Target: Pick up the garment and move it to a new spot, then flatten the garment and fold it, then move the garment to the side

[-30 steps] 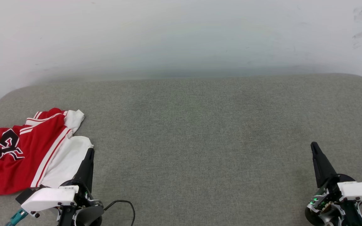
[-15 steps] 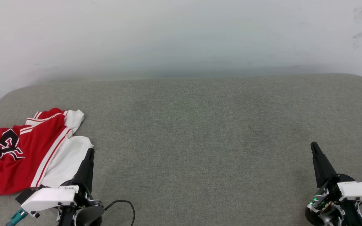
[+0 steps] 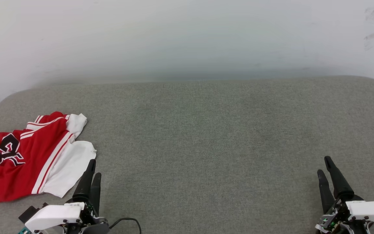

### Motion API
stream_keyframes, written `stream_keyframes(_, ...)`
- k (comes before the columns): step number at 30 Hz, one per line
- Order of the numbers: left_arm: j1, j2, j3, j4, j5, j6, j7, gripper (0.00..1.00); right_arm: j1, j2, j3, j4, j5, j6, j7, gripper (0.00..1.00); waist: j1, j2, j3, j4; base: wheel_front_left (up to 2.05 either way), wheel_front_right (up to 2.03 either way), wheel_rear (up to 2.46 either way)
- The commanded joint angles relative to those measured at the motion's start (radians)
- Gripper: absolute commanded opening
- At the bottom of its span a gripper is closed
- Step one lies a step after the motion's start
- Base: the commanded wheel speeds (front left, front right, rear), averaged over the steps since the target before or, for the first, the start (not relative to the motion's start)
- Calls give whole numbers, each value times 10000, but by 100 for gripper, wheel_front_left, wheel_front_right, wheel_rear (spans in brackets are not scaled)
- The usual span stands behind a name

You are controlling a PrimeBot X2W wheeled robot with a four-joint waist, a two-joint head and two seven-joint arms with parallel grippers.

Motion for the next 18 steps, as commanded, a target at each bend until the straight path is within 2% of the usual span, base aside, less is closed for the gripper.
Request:
stream_keyframes(1,-110,18,5,-278,159,-7,-127,100,-97,-6,-4,-247,-157,2,-128,100,0,-1,2,0,0,0,0)
stream_keyframes(6,-90,20,183,-366,663,-8,-323,100,-46,-6,-99,-385,-585,2,-324,100,0,-1,7,4,0,0,0)
stream_keyframes(10,-139,23,388,-625,1578,88,-552,100,12,-5,-128,-799,-1847,2,-557,100,0,-1,17,6,0,0,0)
stream_keyframes(15,-128,25,357,-1015,2595,346,-727,100,89,-5,-139,-1155,-2775,2,-733,100,0,-1,27,7,0,0,0)
stream_keyframes(18,-83,27,228,-1299,3374,667,-855,100,141,-4,-125,-1413,-3554,2,-860,100,0,-1,39,12,0,0,0)
